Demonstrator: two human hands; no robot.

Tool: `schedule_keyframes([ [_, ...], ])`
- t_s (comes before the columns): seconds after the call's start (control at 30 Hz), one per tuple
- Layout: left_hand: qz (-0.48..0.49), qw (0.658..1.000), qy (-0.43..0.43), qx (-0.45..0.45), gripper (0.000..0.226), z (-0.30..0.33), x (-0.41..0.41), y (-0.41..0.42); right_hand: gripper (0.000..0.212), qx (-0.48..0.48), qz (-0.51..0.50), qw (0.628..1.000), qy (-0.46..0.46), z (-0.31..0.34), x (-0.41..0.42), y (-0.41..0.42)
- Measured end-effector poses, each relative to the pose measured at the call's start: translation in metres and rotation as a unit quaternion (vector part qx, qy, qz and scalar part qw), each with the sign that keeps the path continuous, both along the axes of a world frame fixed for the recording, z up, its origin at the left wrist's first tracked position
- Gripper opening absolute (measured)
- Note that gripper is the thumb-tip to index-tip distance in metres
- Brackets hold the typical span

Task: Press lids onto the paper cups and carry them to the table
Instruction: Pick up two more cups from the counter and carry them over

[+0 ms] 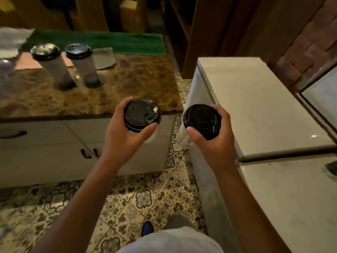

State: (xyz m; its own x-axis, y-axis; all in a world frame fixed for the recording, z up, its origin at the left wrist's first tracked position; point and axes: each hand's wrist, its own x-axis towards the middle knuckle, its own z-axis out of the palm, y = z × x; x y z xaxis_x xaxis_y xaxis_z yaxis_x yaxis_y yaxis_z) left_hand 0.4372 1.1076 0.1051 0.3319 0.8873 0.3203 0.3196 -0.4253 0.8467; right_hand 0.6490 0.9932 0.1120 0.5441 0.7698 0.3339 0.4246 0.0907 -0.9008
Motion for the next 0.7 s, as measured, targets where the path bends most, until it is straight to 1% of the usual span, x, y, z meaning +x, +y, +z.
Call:
schedule_keyframes([
  [0.3,0.098,0.995,0.011,-0.007,0.088,-0.013,0.021,0.128,0.077,0.002,0.08,0.997,0.012,-0.007,0.038,0.163],
  [0.5,0.172,0.984,0.022,-0.038,0.086,-0.017,0.047,0.198,0.077,-0.033,0.132,0.991,-0.001,-0.006,0.069,0.272],
  [0.7,0.218,0.974,0.009,-0.06,0.084,-0.02,0.052,0.257,0.082,-0.054,0.179,0.982,-0.016,-0.011,0.073,0.35],
])
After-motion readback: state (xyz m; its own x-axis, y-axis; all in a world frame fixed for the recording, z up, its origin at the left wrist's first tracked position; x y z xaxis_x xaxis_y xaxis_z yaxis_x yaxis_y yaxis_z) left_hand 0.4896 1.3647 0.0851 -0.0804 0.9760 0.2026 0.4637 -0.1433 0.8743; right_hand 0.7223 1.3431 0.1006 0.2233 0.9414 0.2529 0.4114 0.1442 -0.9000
